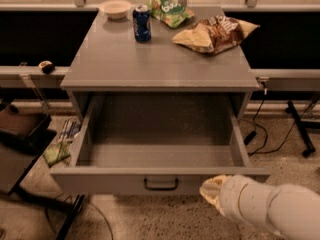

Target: Close top drawer

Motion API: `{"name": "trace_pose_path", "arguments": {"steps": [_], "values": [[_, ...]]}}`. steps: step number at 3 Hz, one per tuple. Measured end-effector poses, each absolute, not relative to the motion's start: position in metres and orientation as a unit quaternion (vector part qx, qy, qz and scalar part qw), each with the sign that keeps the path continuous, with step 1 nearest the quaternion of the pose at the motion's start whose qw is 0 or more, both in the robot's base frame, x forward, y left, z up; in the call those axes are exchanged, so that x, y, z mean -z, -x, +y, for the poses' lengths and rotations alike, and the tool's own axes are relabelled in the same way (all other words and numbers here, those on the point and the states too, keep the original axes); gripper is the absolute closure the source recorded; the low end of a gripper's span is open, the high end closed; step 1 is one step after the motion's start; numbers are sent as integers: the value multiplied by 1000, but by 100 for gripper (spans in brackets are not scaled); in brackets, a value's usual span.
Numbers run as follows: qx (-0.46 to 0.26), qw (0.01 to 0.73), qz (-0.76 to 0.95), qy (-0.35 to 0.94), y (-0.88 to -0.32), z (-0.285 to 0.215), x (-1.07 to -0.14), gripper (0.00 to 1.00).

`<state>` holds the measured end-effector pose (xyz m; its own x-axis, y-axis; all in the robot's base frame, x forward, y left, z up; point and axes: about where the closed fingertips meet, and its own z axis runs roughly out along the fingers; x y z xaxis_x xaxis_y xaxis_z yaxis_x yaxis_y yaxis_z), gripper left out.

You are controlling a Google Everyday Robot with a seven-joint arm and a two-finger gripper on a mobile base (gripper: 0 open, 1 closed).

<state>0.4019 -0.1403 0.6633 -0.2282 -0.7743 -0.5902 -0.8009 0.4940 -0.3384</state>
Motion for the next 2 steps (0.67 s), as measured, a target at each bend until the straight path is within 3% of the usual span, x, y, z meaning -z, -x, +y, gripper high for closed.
{"name": "trace_pose_path", "arguments": {"steps": [2], "values": [[-21,371,777,509,-436,-134,-662,100]]}}
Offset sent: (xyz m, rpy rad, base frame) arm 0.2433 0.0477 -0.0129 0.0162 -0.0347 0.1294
